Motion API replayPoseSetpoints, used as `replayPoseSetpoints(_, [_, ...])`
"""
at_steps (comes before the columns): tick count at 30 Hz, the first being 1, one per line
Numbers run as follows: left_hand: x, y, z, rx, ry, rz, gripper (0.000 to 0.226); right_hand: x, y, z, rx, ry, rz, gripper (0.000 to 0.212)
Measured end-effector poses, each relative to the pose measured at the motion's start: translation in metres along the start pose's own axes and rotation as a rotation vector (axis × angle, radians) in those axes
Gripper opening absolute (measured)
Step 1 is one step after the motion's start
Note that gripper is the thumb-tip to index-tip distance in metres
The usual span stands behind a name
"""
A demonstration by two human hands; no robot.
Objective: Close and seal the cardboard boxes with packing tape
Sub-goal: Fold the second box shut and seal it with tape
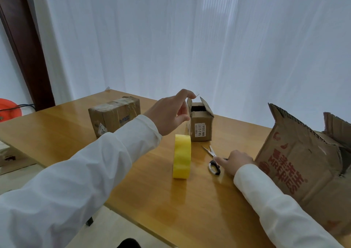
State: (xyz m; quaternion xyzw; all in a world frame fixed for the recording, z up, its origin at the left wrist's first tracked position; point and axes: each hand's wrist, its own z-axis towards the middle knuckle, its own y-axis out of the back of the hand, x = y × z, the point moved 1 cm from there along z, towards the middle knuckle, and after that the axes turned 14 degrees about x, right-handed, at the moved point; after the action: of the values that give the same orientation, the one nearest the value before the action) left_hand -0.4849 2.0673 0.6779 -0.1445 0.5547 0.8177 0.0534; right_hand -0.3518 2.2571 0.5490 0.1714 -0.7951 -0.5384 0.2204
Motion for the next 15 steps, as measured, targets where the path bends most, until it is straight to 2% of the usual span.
replayPoseSetpoints(2, [-0.002, 0.0, 0.0, 0.003, -0.007, -0.01, 0.045, 0.005, -0.001, -0.003, 0.044, 0.002, -0.056, 0.05])
replayPoseSetpoints(8, [0.0, 0.001, -0.005, 0.008, -0.013, -0.046, 0.044, 0.004, 0.011, -0.016, 0.095, 0.064, -0.193, 0.031])
replayPoseSetpoints(13, [0.002, 0.002, -0.006, 0.007, -0.019, -0.053, 0.043, -0.004, 0.043, -0.036, 0.124, 0.34, 0.061, 0.024])
replayPoseSetpoints(15, [0.003, 0.002, -0.005, 0.002, -0.024, -0.063, 0.043, -0.005, 0.06, -0.049, 0.2, 0.378, 0.133, 0.043])
